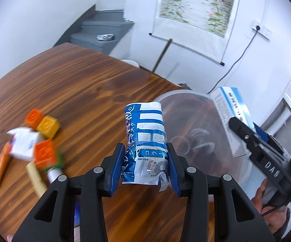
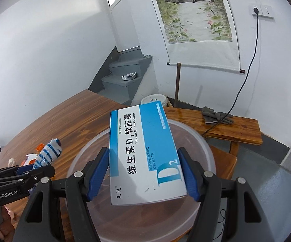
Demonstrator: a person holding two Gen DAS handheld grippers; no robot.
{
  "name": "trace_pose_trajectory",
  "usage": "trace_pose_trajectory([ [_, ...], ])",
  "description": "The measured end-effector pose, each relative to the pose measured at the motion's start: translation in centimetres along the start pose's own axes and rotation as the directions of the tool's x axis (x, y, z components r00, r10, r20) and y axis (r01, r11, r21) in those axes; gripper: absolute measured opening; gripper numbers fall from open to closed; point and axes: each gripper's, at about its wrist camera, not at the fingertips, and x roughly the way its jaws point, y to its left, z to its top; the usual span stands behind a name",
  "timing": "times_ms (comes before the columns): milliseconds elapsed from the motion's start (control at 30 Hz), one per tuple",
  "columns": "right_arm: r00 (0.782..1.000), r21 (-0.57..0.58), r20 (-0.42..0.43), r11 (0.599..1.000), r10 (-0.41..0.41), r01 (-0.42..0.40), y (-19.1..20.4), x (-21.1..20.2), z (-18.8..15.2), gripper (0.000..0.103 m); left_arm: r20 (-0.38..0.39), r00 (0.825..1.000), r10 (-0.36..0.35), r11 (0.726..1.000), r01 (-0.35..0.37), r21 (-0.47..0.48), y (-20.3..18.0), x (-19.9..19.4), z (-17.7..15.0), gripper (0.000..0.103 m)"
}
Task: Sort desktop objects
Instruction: 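Open the left tool over the bowl while the right releases the box inside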
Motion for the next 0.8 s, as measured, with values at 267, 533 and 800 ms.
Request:
trace_pose_trajectory([
  [267,0.998,-0.015,0.012,0.998,-0.059,0.059,-1.5,1.3,1.0,0.072,-0.007,0.998,-0.059,0.998,0.059,0.034,-3.1,2.5,1.9,0.044],
  [533,0.997,0.042,0.003,0.996,-0.073,0.073,-2.9,1.8,0.8,0.081,-0.057,0.992,-0.109,0.994,0.108,-0.015,-2.5,4.2,1.9,0.066],
  [800,0.997,0.069,-0.002,0.995,-0.072,0.072,-2.9,1.6,0.3,0.081,-0.043,0.992,-0.117,0.992,0.114,-0.052,-1.4,3.3,1.5,0.069],
])
